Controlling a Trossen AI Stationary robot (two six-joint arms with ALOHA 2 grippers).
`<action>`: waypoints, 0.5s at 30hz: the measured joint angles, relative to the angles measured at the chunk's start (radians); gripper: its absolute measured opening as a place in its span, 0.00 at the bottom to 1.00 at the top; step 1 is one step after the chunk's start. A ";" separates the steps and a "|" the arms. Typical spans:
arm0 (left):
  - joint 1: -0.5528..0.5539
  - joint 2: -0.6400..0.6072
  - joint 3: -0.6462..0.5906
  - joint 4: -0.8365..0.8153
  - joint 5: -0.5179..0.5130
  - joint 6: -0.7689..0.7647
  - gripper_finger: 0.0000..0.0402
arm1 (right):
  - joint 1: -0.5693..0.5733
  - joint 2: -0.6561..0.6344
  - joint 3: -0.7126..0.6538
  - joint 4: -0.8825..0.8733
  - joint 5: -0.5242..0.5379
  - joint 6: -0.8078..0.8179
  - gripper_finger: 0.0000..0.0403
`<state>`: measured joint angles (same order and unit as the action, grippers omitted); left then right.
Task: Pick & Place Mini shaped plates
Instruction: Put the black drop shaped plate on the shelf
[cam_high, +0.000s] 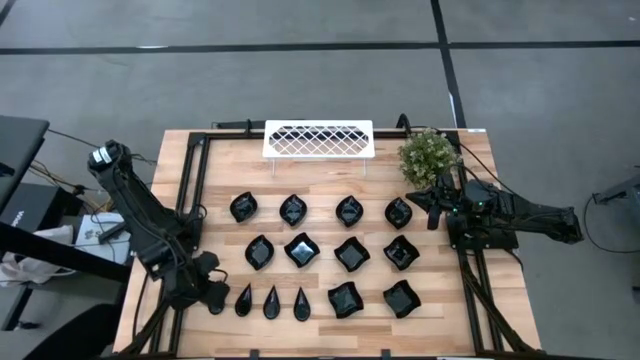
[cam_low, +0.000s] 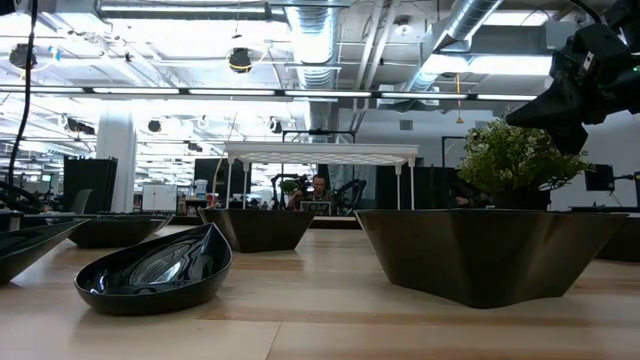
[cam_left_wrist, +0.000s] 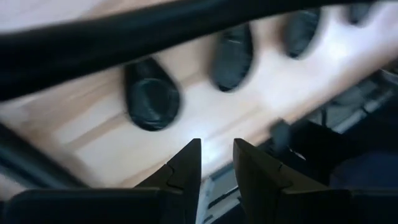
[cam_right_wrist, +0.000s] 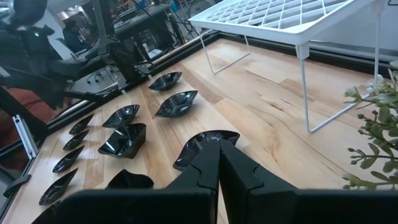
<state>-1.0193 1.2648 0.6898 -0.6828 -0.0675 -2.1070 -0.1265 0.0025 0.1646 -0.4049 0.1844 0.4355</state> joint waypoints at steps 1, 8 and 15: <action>0.000 0.000 -0.015 0.000 0.024 -0.025 0.24 | 0.000 0.000 0.000 0.000 0.000 0.000 0.00; 0.010 0.000 -0.080 0.022 0.087 -0.072 0.24 | 0.000 0.000 0.000 0.000 0.000 0.000 0.00; 0.057 0.000 -0.104 0.033 0.086 -0.074 0.24 | 0.000 0.000 0.000 0.000 0.000 0.000 0.00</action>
<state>-0.9619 1.2652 0.5861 -0.6500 0.0187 -2.1815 -0.1266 0.0027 0.1646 -0.4051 0.1844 0.4351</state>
